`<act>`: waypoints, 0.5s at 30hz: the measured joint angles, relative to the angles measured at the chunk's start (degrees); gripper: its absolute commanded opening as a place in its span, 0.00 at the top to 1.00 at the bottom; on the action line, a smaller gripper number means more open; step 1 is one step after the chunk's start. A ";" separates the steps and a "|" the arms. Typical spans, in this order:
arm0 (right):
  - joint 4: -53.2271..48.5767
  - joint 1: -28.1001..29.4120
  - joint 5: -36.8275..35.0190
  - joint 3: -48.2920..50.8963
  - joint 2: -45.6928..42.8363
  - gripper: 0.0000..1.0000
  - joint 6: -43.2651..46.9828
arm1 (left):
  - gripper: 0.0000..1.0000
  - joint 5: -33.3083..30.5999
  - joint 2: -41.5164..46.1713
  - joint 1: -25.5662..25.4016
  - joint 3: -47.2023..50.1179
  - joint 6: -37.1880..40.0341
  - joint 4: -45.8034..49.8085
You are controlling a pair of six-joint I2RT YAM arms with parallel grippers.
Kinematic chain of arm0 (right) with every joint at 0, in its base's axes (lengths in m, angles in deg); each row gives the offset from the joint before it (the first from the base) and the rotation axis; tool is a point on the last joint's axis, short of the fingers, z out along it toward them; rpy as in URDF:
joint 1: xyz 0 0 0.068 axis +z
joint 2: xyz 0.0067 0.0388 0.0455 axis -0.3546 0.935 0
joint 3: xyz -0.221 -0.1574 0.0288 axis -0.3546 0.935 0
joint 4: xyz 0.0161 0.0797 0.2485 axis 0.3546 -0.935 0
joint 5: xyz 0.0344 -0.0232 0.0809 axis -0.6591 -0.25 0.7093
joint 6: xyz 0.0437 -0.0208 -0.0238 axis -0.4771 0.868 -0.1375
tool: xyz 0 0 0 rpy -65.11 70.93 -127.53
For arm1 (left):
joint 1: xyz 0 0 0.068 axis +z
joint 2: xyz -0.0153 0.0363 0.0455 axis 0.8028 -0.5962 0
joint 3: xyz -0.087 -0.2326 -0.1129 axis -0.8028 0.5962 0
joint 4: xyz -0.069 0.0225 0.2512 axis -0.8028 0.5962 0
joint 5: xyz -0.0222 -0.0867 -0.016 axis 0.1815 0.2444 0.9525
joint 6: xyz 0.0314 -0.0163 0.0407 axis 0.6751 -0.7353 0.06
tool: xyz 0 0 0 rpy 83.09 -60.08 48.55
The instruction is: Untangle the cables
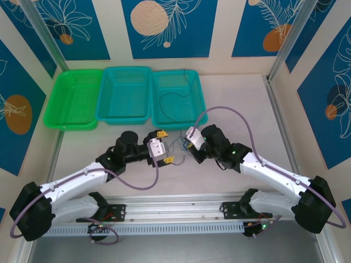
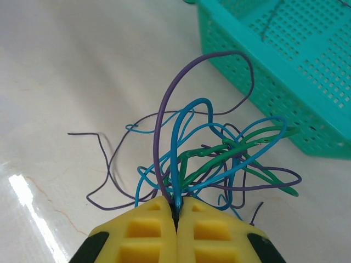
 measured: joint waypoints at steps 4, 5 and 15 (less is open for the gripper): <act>0.20 1.66 0.46 0.07 0.07 1.00 1.40 | 0.15 1.33 -4.52 0.00 -4.17 5.01 -0.42; 0.52 1.86 0.57 0.13 0.07 1.00 1.60 | 0.18 1.73 -5.77 0.00 -5.03 5.99 -0.72; 2.23 2.19 1.27 0.39 0.02 1.00 2.25 | 0.73 3.67 -14.58 -0.09 -7.82 9.16 -2.03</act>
